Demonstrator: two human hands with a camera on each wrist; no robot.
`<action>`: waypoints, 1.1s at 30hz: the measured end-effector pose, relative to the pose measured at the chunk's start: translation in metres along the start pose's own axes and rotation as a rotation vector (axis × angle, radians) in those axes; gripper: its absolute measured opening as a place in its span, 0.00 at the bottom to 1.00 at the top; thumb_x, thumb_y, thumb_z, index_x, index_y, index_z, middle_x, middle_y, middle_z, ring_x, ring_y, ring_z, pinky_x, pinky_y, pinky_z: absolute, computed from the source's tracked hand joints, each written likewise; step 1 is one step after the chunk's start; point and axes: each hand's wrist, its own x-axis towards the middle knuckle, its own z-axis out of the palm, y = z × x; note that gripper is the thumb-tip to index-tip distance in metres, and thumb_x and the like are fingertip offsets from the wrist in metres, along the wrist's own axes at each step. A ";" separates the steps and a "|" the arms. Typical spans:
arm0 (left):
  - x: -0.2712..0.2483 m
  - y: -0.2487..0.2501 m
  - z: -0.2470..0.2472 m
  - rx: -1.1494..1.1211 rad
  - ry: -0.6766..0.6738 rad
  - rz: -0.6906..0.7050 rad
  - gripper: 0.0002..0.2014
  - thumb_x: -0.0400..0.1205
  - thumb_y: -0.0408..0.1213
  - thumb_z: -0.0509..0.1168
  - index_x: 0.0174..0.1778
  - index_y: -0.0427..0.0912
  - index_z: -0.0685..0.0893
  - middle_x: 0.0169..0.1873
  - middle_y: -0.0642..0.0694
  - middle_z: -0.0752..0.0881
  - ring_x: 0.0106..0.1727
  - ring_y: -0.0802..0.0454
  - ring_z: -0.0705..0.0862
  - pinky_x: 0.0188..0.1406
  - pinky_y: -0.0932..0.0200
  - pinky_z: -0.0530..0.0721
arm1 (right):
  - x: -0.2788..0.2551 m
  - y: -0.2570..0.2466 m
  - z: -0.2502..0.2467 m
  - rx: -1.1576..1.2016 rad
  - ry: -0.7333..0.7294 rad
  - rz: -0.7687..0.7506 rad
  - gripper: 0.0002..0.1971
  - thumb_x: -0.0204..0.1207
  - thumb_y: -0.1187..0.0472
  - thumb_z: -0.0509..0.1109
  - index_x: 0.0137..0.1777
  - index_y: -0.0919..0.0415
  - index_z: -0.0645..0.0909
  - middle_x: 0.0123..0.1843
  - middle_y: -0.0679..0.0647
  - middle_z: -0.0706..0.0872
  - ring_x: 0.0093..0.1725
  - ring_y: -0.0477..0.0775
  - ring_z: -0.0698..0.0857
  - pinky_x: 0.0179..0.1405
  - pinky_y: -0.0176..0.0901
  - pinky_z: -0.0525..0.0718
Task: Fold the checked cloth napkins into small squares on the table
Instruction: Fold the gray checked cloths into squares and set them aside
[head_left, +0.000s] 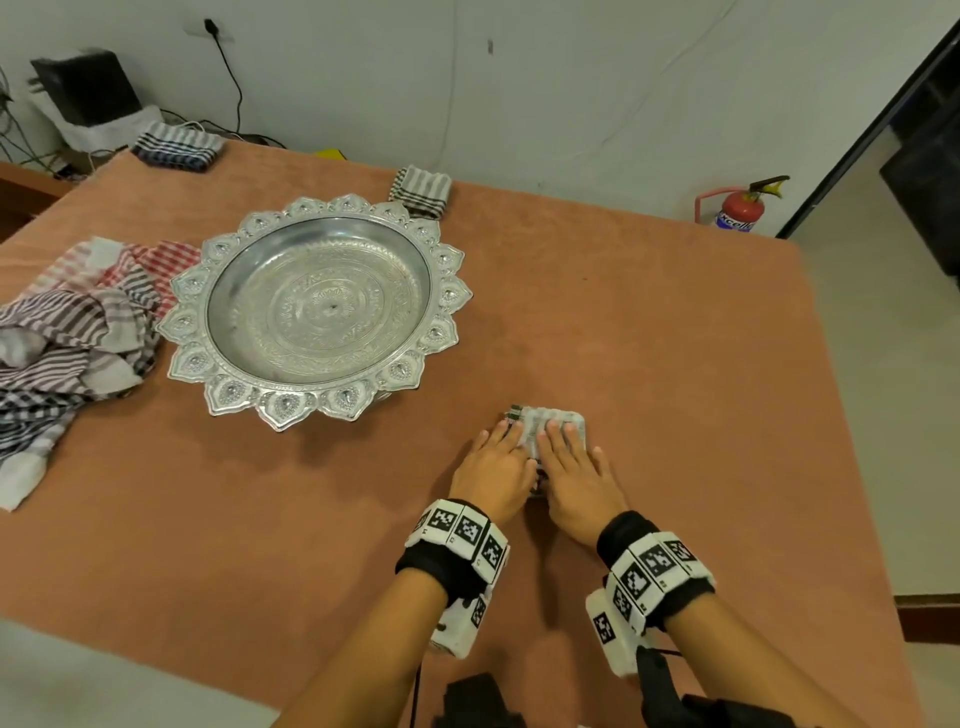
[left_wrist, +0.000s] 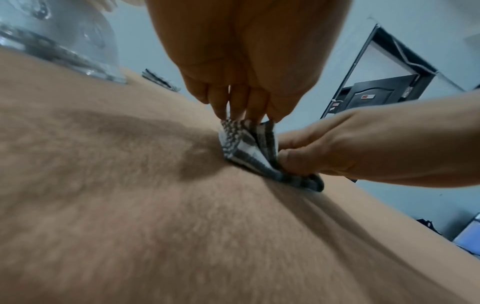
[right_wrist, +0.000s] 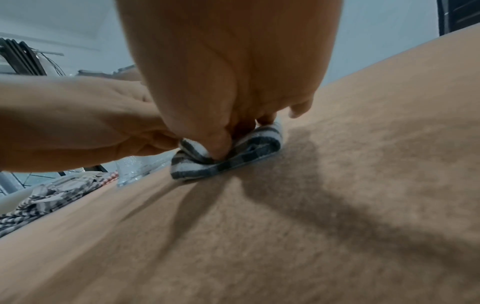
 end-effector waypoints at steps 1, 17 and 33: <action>-0.001 -0.001 0.002 -0.018 0.003 0.005 0.21 0.87 0.39 0.47 0.75 0.40 0.71 0.82 0.45 0.57 0.83 0.50 0.53 0.82 0.53 0.47 | 0.001 0.004 0.000 -0.003 -0.009 -0.001 0.32 0.85 0.57 0.48 0.82 0.56 0.35 0.84 0.51 0.34 0.83 0.51 0.34 0.80 0.61 0.41; 0.009 0.010 0.001 -0.330 0.153 -0.336 0.10 0.81 0.26 0.57 0.56 0.35 0.78 0.59 0.39 0.80 0.60 0.41 0.80 0.58 0.52 0.76 | 0.010 0.018 -0.006 0.259 0.119 0.190 0.35 0.84 0.52 0.54 0.83 0.59 0.38 0.85 0.56 0.44 0.84 0.56 0.43 0.81 0.58 0.47; 0.041 0.037 -0.014 -0.846 0.057 -0.270 0.19 0.83 0.41 0.61 0.70 0.43 0.70 0.60 0.49 0.83 0.62 0.49 0.83 0.61 0.57 0.80 | -0.001 0.042 -0.060 1.560 0.304 0.283 0.16 0.78 0.70 0.63 0.65 0.59 0.74 0.59 0.57 0.86 0.56 0.55 0.87 0.57 0.51 0.85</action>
